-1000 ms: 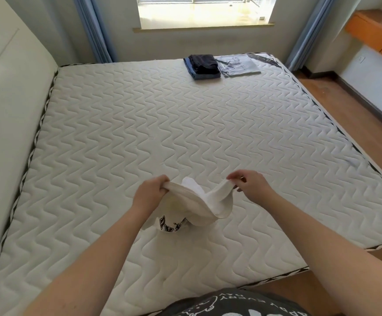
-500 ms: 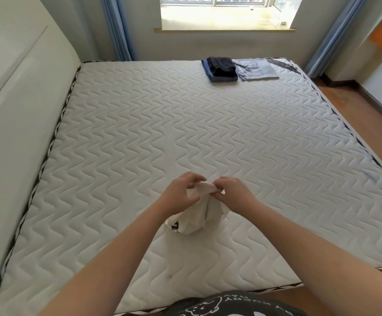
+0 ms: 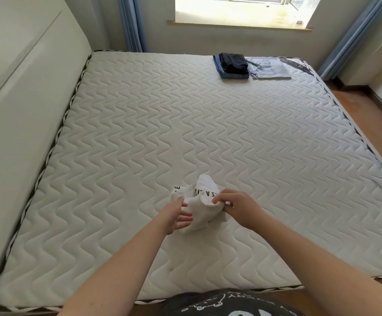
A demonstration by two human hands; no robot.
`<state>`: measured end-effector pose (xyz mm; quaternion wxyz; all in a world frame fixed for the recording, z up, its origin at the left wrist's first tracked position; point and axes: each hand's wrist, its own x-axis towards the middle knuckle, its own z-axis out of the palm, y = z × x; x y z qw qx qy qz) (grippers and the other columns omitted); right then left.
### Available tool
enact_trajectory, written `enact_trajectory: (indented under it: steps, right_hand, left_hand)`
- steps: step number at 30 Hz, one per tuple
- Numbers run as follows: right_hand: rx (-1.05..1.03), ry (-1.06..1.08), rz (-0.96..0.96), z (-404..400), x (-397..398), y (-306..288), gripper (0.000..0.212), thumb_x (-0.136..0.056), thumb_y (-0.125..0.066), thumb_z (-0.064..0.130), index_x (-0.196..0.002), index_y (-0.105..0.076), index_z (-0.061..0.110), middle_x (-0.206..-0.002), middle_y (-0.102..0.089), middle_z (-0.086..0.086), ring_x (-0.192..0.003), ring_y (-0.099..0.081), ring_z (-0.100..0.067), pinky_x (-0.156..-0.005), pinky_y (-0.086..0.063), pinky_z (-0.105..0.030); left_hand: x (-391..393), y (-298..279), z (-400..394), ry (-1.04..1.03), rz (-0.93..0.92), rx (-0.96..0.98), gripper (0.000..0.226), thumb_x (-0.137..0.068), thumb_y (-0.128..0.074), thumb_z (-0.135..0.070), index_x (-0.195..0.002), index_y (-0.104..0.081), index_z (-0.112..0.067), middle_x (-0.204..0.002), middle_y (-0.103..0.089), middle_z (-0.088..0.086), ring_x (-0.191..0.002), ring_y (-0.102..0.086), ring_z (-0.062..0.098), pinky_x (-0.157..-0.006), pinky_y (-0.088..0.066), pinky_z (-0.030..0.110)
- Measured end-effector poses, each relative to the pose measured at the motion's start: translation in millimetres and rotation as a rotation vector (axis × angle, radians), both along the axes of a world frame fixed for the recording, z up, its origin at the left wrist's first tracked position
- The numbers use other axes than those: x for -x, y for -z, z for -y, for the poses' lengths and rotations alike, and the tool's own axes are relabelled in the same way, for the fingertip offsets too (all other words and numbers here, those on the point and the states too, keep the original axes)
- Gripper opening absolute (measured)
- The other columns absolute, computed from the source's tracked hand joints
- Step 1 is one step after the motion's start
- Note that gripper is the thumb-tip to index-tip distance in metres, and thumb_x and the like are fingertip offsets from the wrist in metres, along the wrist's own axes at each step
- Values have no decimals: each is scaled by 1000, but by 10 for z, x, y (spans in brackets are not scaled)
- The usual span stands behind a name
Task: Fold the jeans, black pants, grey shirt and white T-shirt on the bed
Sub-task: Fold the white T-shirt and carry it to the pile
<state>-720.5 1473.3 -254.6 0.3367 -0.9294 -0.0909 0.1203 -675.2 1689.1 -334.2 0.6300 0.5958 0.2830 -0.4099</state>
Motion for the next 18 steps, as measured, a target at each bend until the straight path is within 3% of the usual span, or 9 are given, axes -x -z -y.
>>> enact_trajectory:
  steps: [4,9,14,18]
  right_hand:
    - [68,-128,19,-59,115,8,36,-86,-55,-7,-102,-74,18,-109,-67,6,-97,-57,-18,-84,-45,-29]
    - [139,-234,60,-147,237,59,31,-89,-57,0,-103,-74,21,-112,-67,7,-98,-58,-15,-74,-34,-20]
    - [167,-333,72,-184,299,76,25,-90,-59,6,-104,-74,20,-113,-68,5,-101,-60,-19,-78,-33,-19]
    - [188,-322,58,-147,339,99,26,-90,-59,5,-105,-74,21,-113,-68,4,-100,-61,-21,-77,-37,-23]
  left_hand:
    - [-59,-9,71,76,-38,-15,59,-91,-43,-67,-120,-48,-16,-103,-63,22,-87,-68,32,-55,-58,34]
    - [-120,-3,124,429,-56,-150,82,-73,-45,-87,-124,-52,-23,-109,-64,16,-86,-70,32,-57,-58,36]
    - [-149,109,188,709,83,-313,63,-84,-60,-56,-136,-42,-26,-110,-57,4,-89,-62,21,-59,-57,34]
    - [-124,200,199,724,151,-311,35,-86,-54,-34,-119,-57,-21,-106,-64,5,-88,-65,20,-72,-61,39]
